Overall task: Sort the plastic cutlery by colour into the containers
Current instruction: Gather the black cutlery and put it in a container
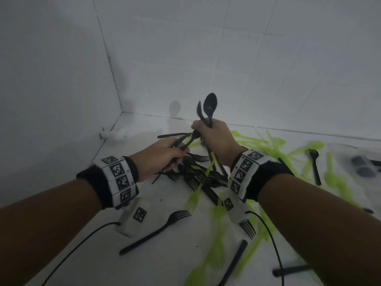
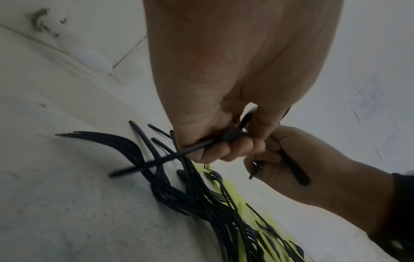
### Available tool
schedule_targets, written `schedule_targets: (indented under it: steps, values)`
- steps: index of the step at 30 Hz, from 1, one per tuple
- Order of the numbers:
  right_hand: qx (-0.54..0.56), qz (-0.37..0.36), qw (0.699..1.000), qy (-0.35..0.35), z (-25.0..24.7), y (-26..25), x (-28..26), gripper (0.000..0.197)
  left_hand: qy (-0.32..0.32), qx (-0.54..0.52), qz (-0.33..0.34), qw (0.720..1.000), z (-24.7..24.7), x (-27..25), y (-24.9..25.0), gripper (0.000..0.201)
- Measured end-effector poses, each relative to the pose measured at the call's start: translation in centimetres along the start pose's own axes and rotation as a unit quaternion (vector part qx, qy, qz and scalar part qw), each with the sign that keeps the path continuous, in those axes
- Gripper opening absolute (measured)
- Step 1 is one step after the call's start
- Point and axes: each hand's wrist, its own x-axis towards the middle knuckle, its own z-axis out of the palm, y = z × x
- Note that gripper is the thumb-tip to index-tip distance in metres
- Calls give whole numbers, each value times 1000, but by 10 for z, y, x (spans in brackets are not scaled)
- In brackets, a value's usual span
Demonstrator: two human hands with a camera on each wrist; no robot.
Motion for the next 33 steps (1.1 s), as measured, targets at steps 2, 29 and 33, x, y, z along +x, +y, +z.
schedule_targets:
  steps: [2,29,33]
  values:
    - [-3,-5,999,-51,8,-2,-8,19,-7,13,2,1000,2,-1,3,13]
    - [-419,86,904,-27,-51,65,6,40,59,214,54,974,-25,23,-11,18]
    - [-328,81,940,51,-48,55,3,33,54,230,80,968,-30,27,-16,4]
